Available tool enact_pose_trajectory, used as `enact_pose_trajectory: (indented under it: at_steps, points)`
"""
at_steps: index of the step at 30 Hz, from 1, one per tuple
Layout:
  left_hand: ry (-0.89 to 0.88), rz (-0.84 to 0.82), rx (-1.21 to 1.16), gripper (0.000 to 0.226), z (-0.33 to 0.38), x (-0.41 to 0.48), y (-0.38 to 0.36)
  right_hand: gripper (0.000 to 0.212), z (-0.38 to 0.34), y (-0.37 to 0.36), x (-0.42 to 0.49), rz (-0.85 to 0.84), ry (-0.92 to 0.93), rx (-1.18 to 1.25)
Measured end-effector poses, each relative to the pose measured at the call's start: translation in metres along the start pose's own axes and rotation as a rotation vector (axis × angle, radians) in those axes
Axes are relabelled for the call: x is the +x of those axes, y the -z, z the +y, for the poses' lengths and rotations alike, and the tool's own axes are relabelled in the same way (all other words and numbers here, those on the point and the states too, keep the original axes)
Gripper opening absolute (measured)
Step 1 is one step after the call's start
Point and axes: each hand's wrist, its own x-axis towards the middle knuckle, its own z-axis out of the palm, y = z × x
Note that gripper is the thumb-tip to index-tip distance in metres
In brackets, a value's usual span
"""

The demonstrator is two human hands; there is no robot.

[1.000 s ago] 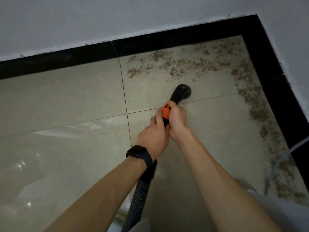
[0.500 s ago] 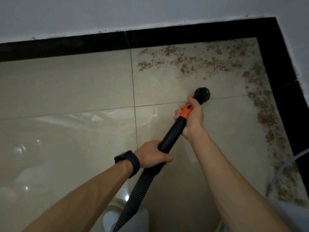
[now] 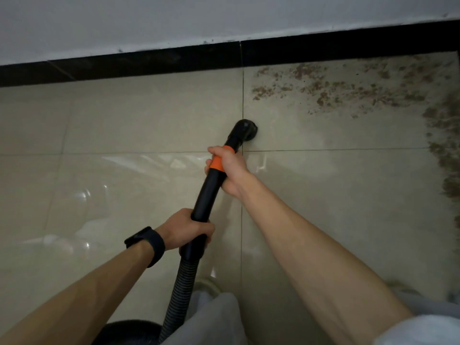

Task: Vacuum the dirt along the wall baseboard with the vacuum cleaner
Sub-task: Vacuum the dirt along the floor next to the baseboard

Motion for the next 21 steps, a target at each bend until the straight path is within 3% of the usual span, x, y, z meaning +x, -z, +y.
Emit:
enact_pose_trajectory:
  at_steps: [3, 7, 15, 21]
  points:
    - [0.021, 0.011, 0.081, 0.011, -0.004, -0.007, 0.017, 0.034, 0.008, -0.008, -0.004, -0.016, -0.02, 0.062]
    - [-0.009, 0.028, 0.239, 0.017, 0.019, 0.002, 0.018, 0.029, -0.01, 0.011, -0.011, 0.091, 0.069, 0.2]
    - [-0.329, 0.262, 0.75, 0.024, 0.11, 0.056, -0.061, 0.013, -0.091, 0.115, -0.032, 0.251, 0.273, 0.405]
    - [-0.459, 0.292, 0.813, 0.032, 0.148, 0.081, -0.119, 0.025, -0.116, 0.169, -0.047, 0.422, 0.405, 0.317]
